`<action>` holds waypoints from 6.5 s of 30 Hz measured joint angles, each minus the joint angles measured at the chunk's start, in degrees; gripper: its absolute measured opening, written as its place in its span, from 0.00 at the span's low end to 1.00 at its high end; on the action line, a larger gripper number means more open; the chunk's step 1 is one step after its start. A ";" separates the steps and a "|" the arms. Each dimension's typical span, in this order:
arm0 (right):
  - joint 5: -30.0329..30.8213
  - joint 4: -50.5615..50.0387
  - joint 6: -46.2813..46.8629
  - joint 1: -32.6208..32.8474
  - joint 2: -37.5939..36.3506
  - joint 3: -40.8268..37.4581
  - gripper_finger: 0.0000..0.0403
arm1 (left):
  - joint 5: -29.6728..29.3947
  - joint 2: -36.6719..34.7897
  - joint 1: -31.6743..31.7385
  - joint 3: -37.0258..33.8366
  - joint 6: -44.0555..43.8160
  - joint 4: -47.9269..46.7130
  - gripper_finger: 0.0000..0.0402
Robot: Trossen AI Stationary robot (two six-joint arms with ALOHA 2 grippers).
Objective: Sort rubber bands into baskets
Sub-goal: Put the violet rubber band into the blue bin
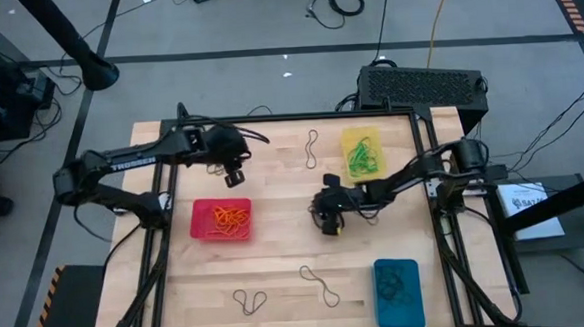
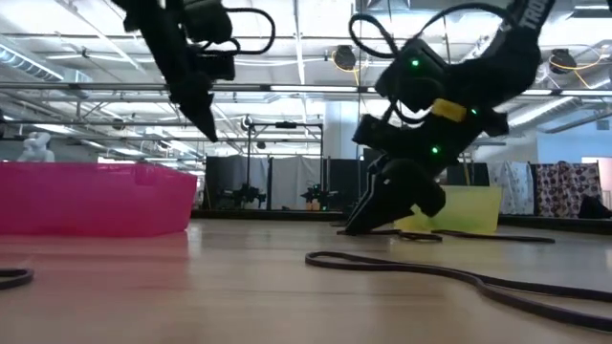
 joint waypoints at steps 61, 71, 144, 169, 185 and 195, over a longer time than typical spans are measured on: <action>2.30 -37.39 72.87 53.08 -34.05 0.53 0.00 | 3.73 -0.22 15.18 -18.21 5.97 25.37 0.33; -1.49 -49.81 92.34 56.11 -29.10 0.53 0.01 | 3.73 -0.22 15.18 -18.21 2.57 25.26 0.33; 20.20 -54.88 42.23 39.75 -45.50 0.53 0.36 | 8.31 -0.77 21.83 -16.70 -4.69 17.44 0.01; 20.39 -54.85 25.52 27.59 -45.50 0.53 0.36 | 28.63 3.73 -18.46 -16.63 -15.16 67.27 0.00; 33.55 -55.53 31.30 23.29 -45.50 0.53 0.36 | 31.14 47.18 -33.70 20.43 -10.36 81.81 0.00; 33.19 -62.86 41.86 23.32 -45.50 0.53 0.36 | 27.32 69.83 -38.71 55.69 -8.69 71.61 0.00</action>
